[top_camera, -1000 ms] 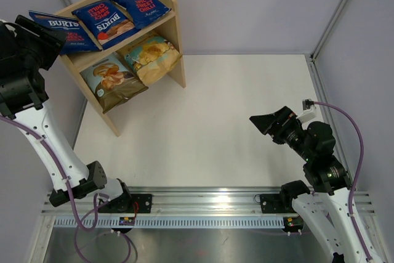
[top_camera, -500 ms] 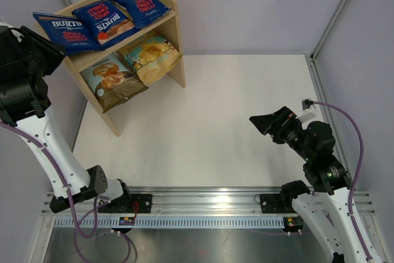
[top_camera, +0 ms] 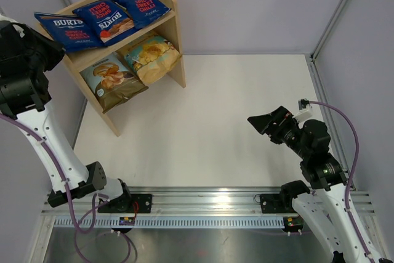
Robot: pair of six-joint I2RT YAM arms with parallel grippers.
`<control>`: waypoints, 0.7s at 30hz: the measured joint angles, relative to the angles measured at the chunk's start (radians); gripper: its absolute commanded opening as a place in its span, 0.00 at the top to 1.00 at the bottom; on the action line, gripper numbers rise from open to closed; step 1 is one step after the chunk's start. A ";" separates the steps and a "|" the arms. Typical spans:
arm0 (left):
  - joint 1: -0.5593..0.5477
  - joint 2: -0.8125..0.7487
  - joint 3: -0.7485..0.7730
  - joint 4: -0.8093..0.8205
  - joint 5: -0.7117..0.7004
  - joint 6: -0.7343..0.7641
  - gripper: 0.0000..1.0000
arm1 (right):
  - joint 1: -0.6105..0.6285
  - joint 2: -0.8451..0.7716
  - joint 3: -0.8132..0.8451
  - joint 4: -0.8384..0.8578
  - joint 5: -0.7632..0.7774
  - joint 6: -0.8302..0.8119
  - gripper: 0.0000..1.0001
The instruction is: Place and organize the chips bags onto the shelf
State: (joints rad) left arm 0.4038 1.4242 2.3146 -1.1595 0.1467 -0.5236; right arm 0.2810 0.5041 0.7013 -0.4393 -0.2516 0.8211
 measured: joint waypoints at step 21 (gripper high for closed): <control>-0.011 0.053 -0.017 0.030 0.084 -0.030 0.65 | 0.000 0.001 -0.016 0.006 -0.001 0.001 0.01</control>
State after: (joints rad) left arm 0.3923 1.4769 2.2974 -1.1297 0.2306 -0.5533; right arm 0.2810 0.5049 0.6857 -0.4335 -0.2523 0.8219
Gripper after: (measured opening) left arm 0.225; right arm 0.992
